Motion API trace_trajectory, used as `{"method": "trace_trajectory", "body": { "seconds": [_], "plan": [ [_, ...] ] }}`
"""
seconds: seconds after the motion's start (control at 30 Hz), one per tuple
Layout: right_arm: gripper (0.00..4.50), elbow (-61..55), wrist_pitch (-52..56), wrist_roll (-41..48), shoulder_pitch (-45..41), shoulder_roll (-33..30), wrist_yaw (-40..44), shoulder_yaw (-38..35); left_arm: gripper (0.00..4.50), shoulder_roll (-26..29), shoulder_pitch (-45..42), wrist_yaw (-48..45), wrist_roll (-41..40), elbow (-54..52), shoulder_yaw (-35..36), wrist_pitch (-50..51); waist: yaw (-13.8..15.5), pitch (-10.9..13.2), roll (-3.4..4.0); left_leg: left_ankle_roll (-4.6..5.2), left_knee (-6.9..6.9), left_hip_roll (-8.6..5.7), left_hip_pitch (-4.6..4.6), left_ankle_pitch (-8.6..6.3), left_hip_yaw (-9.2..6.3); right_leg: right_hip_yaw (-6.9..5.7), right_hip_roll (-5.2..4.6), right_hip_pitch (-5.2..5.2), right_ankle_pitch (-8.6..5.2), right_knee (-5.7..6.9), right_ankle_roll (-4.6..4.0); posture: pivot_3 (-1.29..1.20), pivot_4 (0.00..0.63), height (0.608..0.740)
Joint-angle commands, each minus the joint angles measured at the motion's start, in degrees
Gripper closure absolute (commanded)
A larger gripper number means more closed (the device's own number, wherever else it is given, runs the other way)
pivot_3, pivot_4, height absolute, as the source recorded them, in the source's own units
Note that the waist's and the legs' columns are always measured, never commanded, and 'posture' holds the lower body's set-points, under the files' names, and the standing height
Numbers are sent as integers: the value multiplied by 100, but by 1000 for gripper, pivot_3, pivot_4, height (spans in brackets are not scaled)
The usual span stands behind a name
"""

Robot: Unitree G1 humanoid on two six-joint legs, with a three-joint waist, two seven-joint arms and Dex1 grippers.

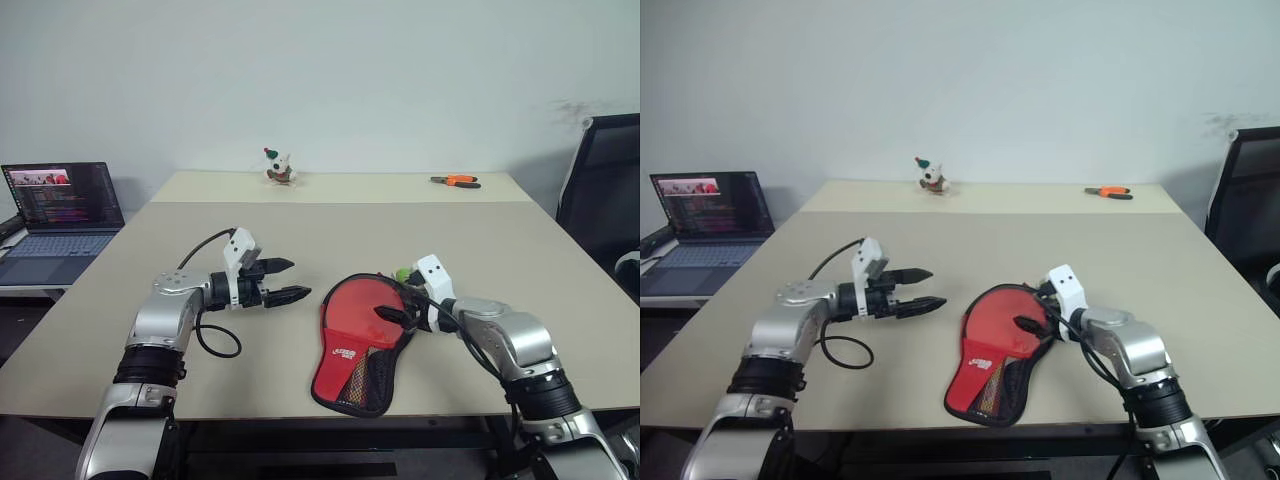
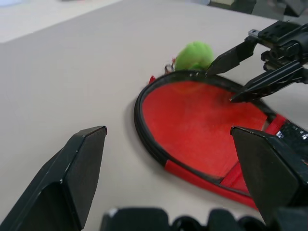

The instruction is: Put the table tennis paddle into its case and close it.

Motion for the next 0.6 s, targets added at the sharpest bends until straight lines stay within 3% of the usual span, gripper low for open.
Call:
{"method": "trace_trajectory", "body": {
  "seconds": [0.03, 0.2, 0.47, 0.6],
  "plan": [
    [0, -369, 300, 438, 49, -199, 253, -450, 17, 141, 130, 81, -226, -409, 130, 125, 8, 1, 2, 0, 0, 1, 0, 0, 0, 0, 0, 0, 0, 0, 0, 0, 150, 740],
    [0, -145, 416, 426, 294, -213, -29, -684, 17, 212, 269, 164, -302, -534, 110, 168, 4, 2, 2, 0, 0, 4, 2, 0, 2, 2, 0, 0, 0, 2, -1, 0, 150, 740],
    [0, 341, 443, 513, 294, 352, -282, -762, 17, 226, 291, 136, -382, -635, 30, 191, 3, 4, 2, 0, 0, 3, 2, 0, 11, 2, 1, 1, 0, 2, -1, 0, 150, 740],
    [939, 881, 57, 285, 74, 443, -233, -569, 0, 251, 363, 131, -412, -729, 20, 219, -20, 4, 2, 0, 1, 4, 12, 0, 18, 2, 2, 4, -2, 4, 3, 0, 150, 740]
  ]
}}
